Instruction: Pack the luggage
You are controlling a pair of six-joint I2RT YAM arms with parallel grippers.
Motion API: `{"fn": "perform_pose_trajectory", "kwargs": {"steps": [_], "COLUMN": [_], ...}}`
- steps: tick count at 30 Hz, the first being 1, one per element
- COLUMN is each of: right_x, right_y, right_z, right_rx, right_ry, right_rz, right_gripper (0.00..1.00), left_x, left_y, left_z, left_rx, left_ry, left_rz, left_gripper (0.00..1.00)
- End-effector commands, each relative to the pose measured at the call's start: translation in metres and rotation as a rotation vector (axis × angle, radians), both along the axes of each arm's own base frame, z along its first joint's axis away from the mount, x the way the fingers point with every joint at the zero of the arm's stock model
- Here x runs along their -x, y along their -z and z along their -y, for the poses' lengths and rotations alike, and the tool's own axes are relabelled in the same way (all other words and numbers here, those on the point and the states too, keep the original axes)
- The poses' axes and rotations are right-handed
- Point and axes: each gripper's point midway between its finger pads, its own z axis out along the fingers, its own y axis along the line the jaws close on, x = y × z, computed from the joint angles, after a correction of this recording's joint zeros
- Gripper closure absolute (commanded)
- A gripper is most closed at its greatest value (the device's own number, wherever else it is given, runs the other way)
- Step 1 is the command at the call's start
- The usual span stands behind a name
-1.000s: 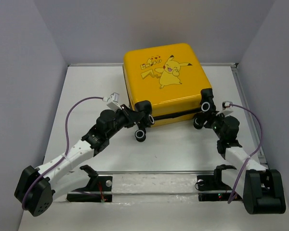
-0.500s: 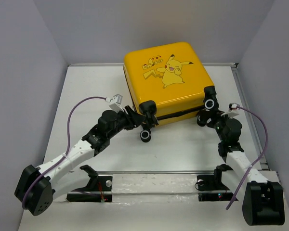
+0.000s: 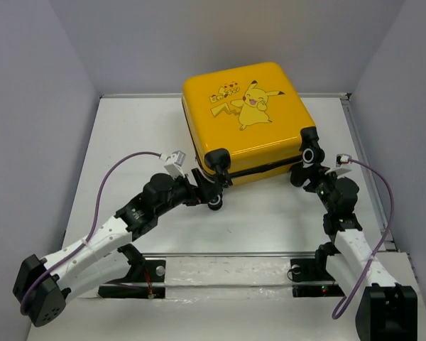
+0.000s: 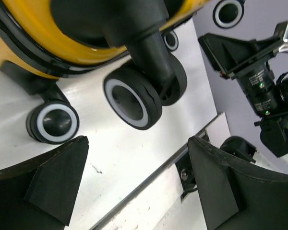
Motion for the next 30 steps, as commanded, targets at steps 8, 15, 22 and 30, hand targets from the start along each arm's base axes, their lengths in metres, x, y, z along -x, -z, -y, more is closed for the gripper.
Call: {"fn": "perform_pose_trajectory", "kwargs": {"steps": [8,15,22,30], "right_x": [0.002,0.004,0.007,0.009], "right_y": [-0.004,-0.007,-0.003,-0.002], "right_z": [-0.009,-0.010,-0.014,-0.016], "right_rx": [-0.011,-0.006,-0.024,-0.029], "right_ry": [-0.061,-0.071,-0.089,-0.099], "right_rz": [0.015,0.024,0.023,0.026], "right_gripper": [0.26,0.26,0.26,0.23], "left_x": [-0.007,-0.028,-0.040,-0.055], "left_y": [-0.030,-0.028,-0.019,-0.029], "left_z": [0.038,0.048,0.066,0.069], "left_rx": [-0.037,-0.089,-0.108,-0.039], "left_ry": [0.000,-0.049,-0.044,-0.121], "left_rz": [0.034,0.045,0.021,0.030], "left_gripper": [0.04,0.04,0.04,0.10]}}
